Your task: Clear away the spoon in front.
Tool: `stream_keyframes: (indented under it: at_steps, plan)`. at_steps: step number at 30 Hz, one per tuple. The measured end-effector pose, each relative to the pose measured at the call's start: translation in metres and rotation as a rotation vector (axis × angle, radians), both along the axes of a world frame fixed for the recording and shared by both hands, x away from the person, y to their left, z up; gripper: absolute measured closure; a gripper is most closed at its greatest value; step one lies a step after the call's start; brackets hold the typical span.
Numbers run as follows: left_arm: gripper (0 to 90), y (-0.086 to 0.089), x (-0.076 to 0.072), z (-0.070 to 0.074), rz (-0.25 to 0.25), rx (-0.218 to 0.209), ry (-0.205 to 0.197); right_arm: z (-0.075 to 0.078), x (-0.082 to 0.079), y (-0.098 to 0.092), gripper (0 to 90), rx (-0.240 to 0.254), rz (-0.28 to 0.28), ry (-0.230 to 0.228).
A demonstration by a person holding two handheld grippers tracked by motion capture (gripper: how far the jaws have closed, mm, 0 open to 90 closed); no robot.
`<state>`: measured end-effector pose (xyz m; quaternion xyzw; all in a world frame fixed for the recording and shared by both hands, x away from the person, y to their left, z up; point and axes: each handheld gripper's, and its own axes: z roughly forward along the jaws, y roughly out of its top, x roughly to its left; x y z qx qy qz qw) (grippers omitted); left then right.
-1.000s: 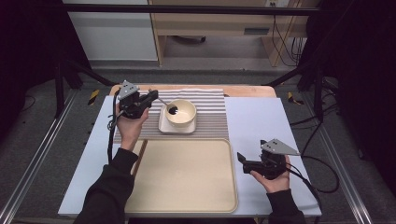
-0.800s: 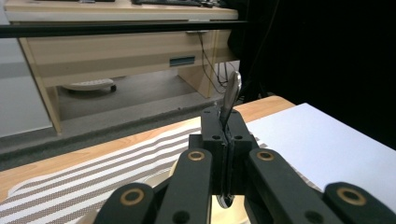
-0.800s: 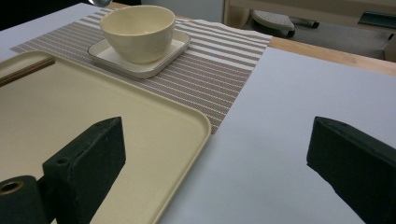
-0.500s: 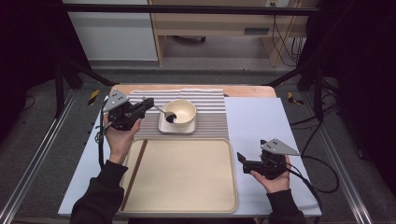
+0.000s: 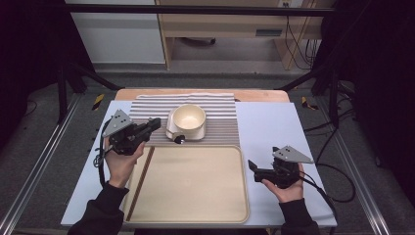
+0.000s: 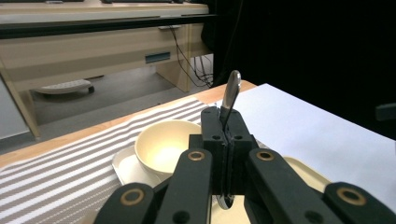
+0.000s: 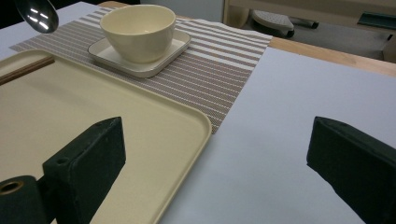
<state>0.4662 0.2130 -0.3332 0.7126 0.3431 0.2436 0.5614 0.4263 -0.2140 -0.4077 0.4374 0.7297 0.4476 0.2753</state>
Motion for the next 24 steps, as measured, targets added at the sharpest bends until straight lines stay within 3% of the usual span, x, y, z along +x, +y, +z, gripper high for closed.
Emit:
stream_keyframes:
  at_steps: [11,18,24]
  plan:
    - [89.2,-0.002,-0.020,-0.021,-0.047,0.028,0.043,0.000,0.000,0.000,4.9,0.003,0.001,0.001]
    - [89.2,-0.007,-0.030,-0.035,-0.088,0.020,0.079,0.000,-0.001,0.001,4.9,0.006,0.003,0.003]
    - [89.1,-0.016,-0.037,-0.045,-0.105,0.059,0.087,0.001,-0.002,0.000,4.9,0.013,0.004,-0.002]
